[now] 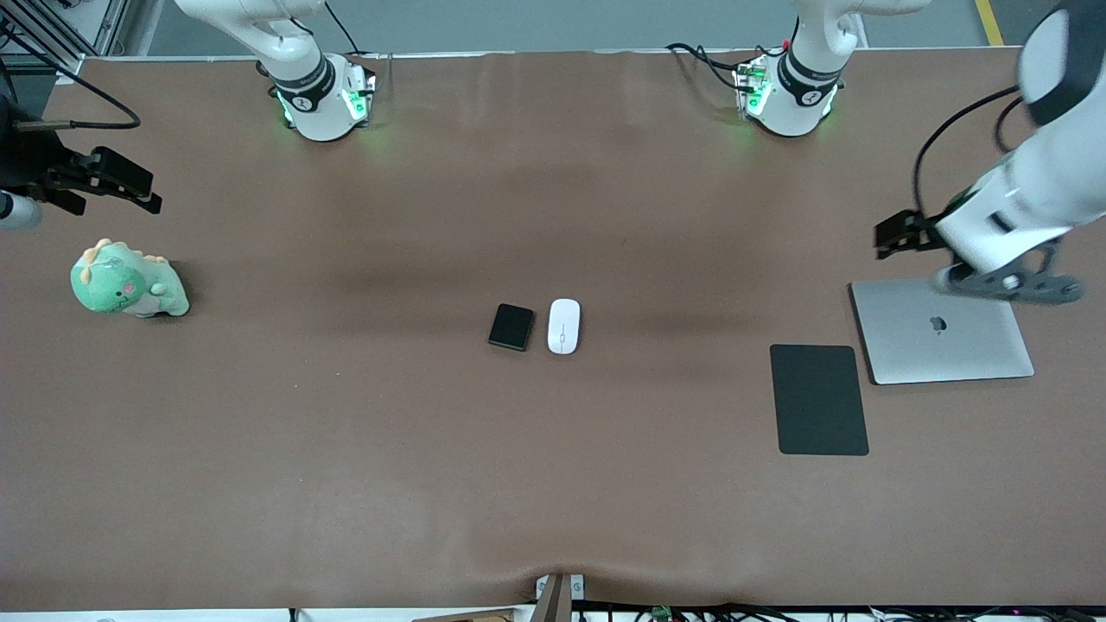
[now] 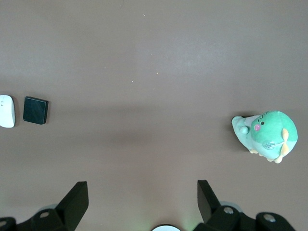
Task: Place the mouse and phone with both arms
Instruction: 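Reach the left gripper to the white mouse and grasp it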
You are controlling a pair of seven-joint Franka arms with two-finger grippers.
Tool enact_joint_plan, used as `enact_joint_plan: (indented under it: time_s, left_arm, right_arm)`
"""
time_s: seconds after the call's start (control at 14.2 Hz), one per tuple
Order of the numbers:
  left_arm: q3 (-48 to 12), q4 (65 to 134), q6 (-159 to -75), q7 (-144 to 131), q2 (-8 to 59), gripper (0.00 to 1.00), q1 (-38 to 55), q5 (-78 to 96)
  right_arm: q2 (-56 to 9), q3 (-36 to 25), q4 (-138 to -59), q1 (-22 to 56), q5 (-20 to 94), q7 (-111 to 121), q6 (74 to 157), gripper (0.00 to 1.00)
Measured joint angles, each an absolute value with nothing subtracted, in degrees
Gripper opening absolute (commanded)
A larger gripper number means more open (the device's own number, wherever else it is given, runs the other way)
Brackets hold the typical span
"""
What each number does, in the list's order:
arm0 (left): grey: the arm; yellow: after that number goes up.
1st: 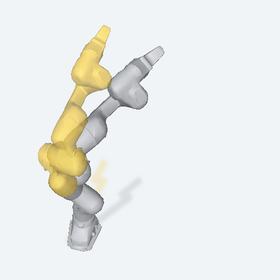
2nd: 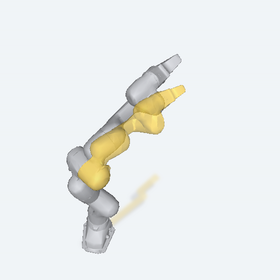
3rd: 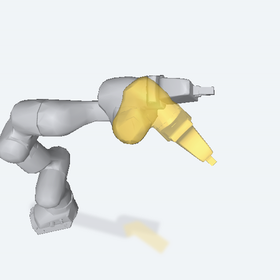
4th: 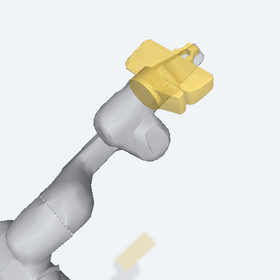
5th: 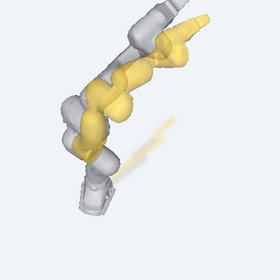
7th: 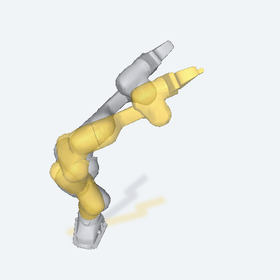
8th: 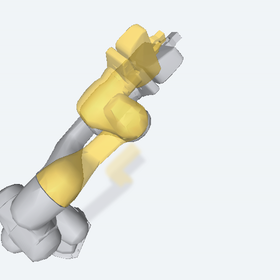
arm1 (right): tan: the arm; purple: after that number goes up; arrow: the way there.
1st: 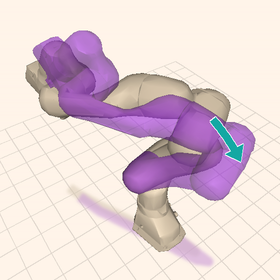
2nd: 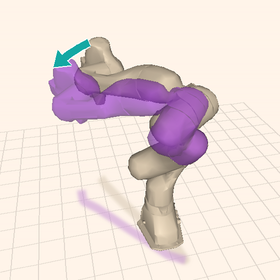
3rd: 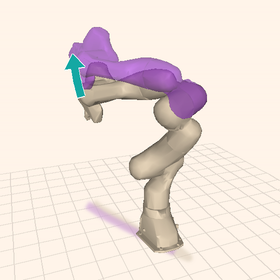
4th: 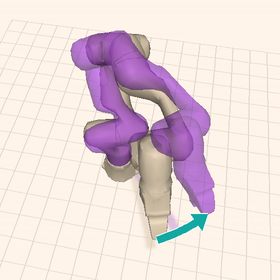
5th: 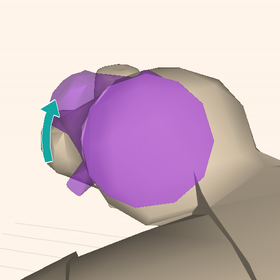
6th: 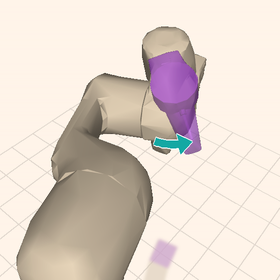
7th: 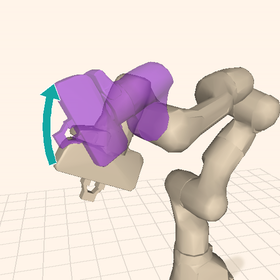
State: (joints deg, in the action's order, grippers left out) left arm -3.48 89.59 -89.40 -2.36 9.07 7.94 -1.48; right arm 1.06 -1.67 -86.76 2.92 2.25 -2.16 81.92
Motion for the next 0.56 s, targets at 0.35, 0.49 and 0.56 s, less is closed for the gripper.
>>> enact_joint_plan:
  time_s: [0.35,0.49,0.56]
  left_arm:
    - [-8.4,89.7,-95.9,-17.0,17.5,1.00,15.3,-1.3]
    - [-8.9,89.8,-98.0,-22.4,20.2,1.00,20.3,-0.7]
    - [-9.0,89.9,-99.3,-25.2,21.6,1.00,23.1,-0.5]
  right_arm:
    - [0.9,-1.8,-86.8,2.7,2.2,-2.2,81.9,1.00]
    - [0.2,-1.9,-86.8,2.6,2.2,-2.2,81.9,1.00]
    - [-0.2,-1.9,-86.7,2.6,2.2,-2.2,81.9,1.00]
